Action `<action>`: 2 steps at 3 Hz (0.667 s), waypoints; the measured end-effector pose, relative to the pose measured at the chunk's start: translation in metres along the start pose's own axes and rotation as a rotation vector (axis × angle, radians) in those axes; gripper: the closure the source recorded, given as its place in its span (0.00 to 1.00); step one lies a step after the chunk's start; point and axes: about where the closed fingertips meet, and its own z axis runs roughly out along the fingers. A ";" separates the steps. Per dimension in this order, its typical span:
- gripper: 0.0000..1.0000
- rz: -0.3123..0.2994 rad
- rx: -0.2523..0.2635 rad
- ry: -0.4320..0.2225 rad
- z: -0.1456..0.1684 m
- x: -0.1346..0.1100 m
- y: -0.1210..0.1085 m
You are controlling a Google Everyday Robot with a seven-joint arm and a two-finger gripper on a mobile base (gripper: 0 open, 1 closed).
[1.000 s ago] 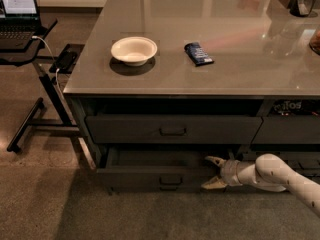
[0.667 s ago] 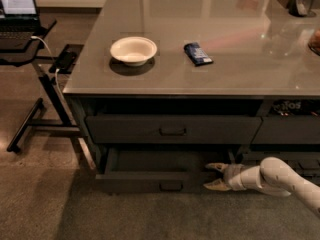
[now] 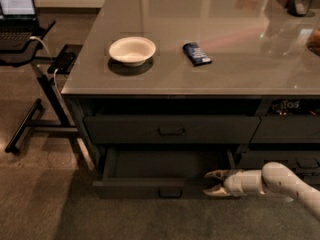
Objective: Open middle drawer
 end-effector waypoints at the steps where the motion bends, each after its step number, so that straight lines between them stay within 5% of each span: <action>1: 1.00 0.000 0.000 0.000 -0.004 -0.002 0.002; 2: 1.00 0.011 0.008 -0.006 -0.009 0.002 0.012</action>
Offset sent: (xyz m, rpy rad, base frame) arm -0.3647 -0.1514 -0.0744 0.2656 0.0369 -0.3038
